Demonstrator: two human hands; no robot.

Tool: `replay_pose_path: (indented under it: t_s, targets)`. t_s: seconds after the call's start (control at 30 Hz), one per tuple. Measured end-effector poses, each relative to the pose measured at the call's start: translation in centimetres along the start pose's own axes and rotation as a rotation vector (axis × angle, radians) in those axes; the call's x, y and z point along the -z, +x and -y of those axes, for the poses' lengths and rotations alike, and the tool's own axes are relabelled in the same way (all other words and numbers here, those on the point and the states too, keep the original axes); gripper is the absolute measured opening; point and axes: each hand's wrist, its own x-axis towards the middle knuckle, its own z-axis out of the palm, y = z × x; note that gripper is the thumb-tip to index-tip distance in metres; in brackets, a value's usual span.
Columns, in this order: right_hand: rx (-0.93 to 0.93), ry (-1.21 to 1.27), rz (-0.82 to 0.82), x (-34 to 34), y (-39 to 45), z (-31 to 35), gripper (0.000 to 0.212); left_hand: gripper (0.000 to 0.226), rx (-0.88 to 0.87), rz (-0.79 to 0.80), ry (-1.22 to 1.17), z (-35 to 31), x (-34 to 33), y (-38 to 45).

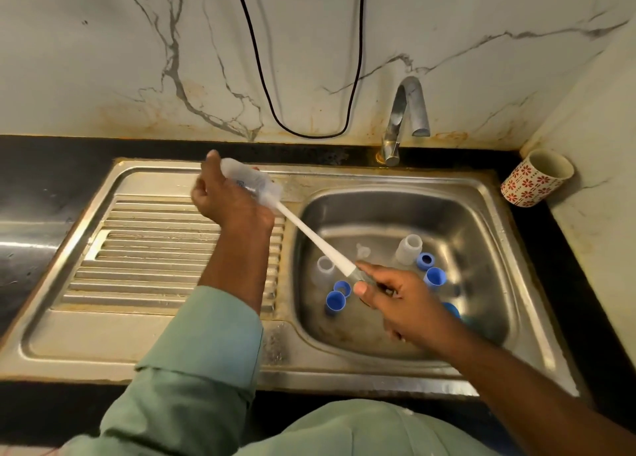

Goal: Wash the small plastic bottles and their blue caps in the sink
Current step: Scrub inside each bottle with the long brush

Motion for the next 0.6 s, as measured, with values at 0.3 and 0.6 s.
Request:
replay_pose_path:
  t_s: [0.3, 0.6]
  targets:
    - [0.448, -1.152, -0.324, 8.6, 2.5, 5.3, 0.042, 0.053, 0.196, 0.101, 0.197, 0.0, 1.6, 0.6]
    - [0.476, -1.01, -0.139, 5.0, 0.8, 1.3, 0.059, 0.077, 0.114, 0.051, -0.021, 0.9, 2.1, 1.2]
